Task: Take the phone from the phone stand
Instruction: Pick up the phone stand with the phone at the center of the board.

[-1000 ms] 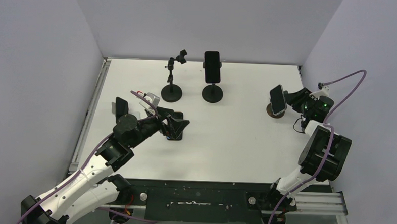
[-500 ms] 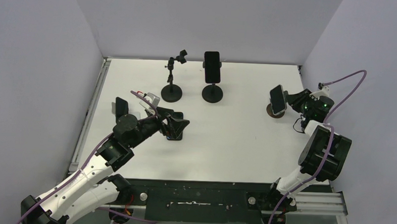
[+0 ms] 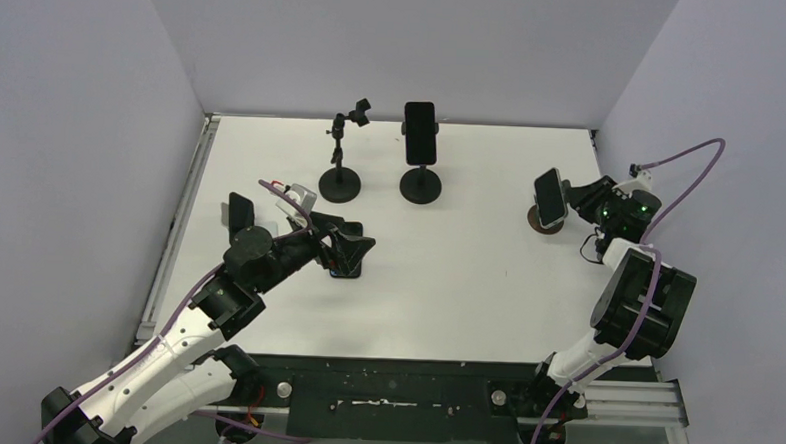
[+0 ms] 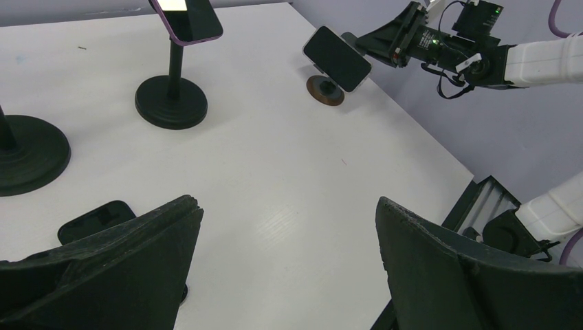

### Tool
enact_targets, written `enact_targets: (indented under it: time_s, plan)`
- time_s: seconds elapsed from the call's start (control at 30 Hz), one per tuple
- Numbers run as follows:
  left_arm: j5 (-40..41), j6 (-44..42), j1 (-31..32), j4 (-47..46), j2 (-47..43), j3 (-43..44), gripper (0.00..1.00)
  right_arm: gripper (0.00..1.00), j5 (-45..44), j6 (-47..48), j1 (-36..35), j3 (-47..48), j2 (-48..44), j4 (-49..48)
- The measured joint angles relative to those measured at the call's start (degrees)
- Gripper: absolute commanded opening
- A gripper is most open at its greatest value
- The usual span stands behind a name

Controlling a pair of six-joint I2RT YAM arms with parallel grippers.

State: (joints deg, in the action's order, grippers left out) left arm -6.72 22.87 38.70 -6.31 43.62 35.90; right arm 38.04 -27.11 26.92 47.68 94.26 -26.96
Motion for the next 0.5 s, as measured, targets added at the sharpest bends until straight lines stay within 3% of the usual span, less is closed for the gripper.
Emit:
enact_targets:
  time_s: [0.27, 0.5]
  plan:
    - [0.0, 0.0, 0.0, 0.0, 0.0, 0.0, 0.97, 0.00, 0.2, 0.5, -0.4, 0.0, 0.0, -0.1]
    - [0.0, 0.0, 0.0, 0.0, 0.0, -0.1, 0.97, 0.00, 0.2, 0.8, -0.7, 0.0, -0.1, -0.2]
